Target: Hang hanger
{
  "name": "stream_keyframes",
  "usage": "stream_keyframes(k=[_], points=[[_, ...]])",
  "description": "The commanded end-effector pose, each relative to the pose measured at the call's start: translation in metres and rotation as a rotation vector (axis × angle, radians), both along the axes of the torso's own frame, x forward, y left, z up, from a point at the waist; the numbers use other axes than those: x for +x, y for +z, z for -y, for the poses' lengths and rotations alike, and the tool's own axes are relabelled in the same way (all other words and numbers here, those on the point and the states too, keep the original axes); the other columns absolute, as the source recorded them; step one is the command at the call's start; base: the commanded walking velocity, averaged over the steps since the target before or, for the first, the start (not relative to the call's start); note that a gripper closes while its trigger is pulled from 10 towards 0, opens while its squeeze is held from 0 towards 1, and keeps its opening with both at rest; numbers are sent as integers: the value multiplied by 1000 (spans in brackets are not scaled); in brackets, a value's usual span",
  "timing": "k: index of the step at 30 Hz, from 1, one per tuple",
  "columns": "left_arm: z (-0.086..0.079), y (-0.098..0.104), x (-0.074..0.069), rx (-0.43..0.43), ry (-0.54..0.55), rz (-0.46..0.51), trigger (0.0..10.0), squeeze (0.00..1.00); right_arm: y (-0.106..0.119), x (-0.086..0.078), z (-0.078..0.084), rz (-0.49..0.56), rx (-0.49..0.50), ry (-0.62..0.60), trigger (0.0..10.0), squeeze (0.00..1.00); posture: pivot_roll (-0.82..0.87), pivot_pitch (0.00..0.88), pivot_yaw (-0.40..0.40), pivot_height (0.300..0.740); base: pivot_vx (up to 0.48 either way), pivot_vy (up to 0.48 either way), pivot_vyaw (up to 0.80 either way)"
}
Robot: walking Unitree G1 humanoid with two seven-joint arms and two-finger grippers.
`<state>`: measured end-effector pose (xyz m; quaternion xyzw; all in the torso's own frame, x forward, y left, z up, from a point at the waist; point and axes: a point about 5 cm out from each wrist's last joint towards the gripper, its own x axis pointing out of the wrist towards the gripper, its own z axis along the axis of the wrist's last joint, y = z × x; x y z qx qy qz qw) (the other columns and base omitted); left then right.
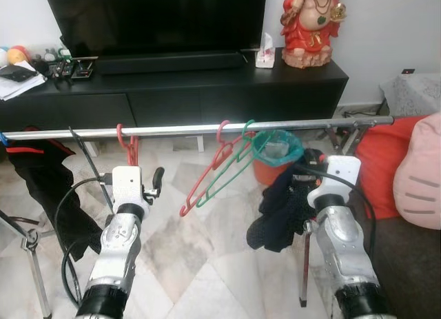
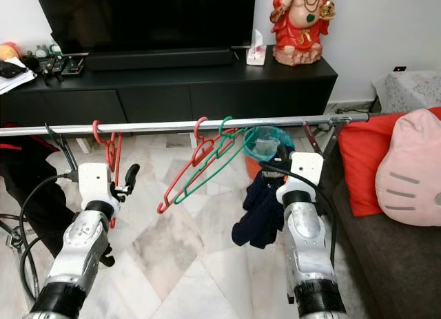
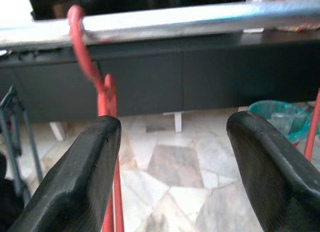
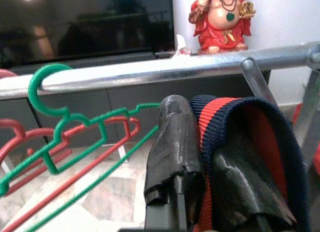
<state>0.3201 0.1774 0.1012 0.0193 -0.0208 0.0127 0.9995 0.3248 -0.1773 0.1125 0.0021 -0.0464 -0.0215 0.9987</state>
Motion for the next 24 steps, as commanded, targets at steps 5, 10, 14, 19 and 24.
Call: stream_keyframes(k=[5,10,14,19,24], points=[[-2,-4,4,14,-13,5,10000,0,6,9,-2,51,17,-4,10000,0,-75,0,58,740,0,0,0],[-4,-9,1,16,-15,1,10000,0,-1,6,0,41,5,0,10000,0,-66,0,40,740,0,0,0],[-5,-13,-2,10,-12,-1,10000,0,-5,3,-1,34,0,5,10000,0,-58,0,30,740,0,0,0],[-7,-19,-8,0,-9,-10,10000,0,-8,2,-2,30,-2,10,10000,0,-64,0,28,740,0,0,0],[-1,-22,-8,-4,-24,-16,10000,0,-6,-1,1,38,-11,14,10000,0,-95,0,30,740,0,0,0]])
